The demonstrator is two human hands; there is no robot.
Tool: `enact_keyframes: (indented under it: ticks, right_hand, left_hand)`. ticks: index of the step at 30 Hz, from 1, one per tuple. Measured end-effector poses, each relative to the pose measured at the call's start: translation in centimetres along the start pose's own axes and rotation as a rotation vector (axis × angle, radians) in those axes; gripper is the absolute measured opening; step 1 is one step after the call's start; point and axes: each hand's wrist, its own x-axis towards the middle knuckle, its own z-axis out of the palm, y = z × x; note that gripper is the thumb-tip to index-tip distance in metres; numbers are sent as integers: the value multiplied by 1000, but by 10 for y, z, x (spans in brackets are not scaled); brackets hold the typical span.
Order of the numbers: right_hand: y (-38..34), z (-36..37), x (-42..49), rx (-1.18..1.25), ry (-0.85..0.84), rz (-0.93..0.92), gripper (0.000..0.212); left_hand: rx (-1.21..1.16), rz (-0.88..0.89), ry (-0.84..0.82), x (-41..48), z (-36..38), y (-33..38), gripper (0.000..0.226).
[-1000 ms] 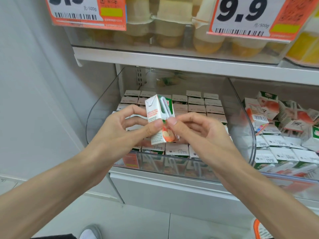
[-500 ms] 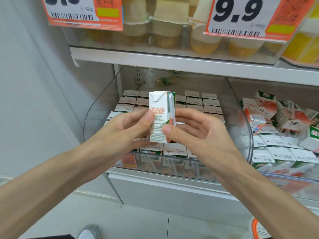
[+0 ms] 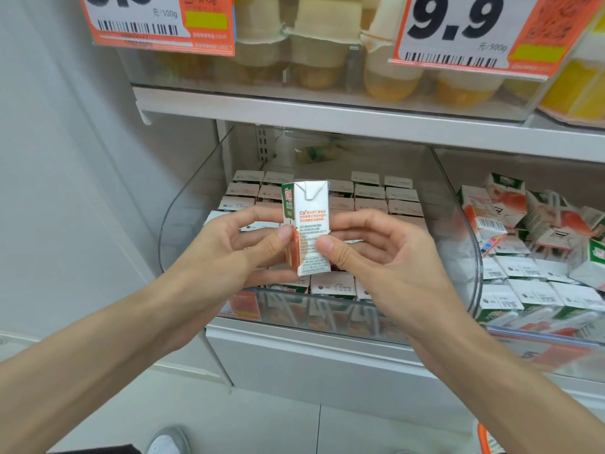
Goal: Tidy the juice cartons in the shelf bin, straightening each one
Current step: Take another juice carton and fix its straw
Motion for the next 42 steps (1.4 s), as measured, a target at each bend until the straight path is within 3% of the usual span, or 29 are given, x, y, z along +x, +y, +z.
enact_keyframes:
  ticks: [11,16,22,30,35,42]
  right_hand:
    - [-1,0,0,13,-72,1,21]
    - [-2,2,0,9,-67,86,38]
    - [1,2,3,4,-39,90,22]
    - [2,2,2,42,-80,91,24]
    - [3,6,0,-169,-93,1,51]
    - [5,-1,4,-72,-90,55,69]
  left_hand:
    - [-2,-33,-92,3,-2,1,34]
    - [29,-18,11,2,-1,1,32]
    - [-39,-30,-43,-1,0,5,32]
    - [-42,-11,2,-1,-1,4,27]
    - [-28,-12,-35,-3,1,4,33]
    - [-17,35,-46,1,-6,4,39]
